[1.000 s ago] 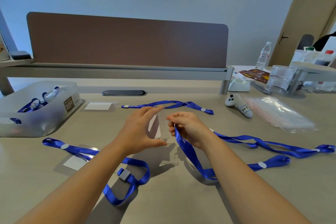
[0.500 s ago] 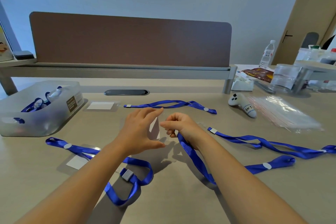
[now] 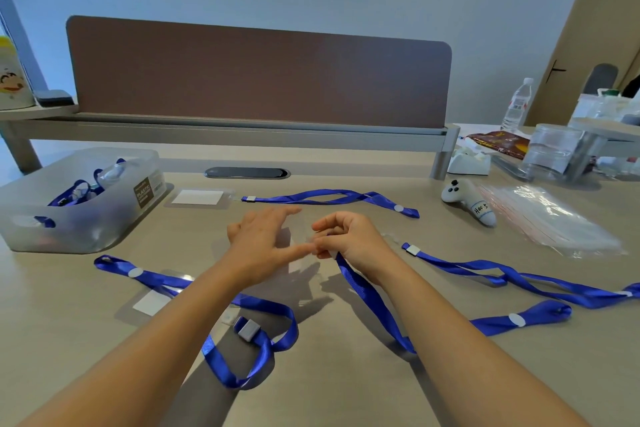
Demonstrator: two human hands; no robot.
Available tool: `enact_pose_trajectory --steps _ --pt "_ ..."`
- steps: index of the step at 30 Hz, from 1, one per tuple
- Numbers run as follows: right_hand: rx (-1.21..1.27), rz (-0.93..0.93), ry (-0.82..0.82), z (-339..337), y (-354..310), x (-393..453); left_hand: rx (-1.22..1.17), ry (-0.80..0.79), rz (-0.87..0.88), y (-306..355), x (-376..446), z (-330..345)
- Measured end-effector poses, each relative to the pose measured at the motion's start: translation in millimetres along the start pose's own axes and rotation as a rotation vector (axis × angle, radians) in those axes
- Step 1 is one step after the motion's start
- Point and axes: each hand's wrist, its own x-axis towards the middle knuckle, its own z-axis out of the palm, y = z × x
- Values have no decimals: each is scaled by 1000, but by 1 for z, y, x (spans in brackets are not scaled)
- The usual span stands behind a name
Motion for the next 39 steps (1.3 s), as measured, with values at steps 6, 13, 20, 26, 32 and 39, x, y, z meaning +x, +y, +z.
enact_pose_trajectory --steps 6,13,20,26,32,39 --pt "-85 -15 5 6 -4 3 -70 36 -85 3 4 -6" --pt "-111 -21 -13 15 -7 4 -83 6 -62 -5 6 -11" --pt "-165 -19 23 25 -5 8 22 22 -42 -7 4 -17" --pt "-170 -25 47 30 -1 13 134 36 -24 -12 8 -18" --pt "-8 3 -8 21 -6 15 114 -4 16 -17 9 -23" --pt "-210 101 -93 22 -9 25 383 -209 85 -33 1 -26"
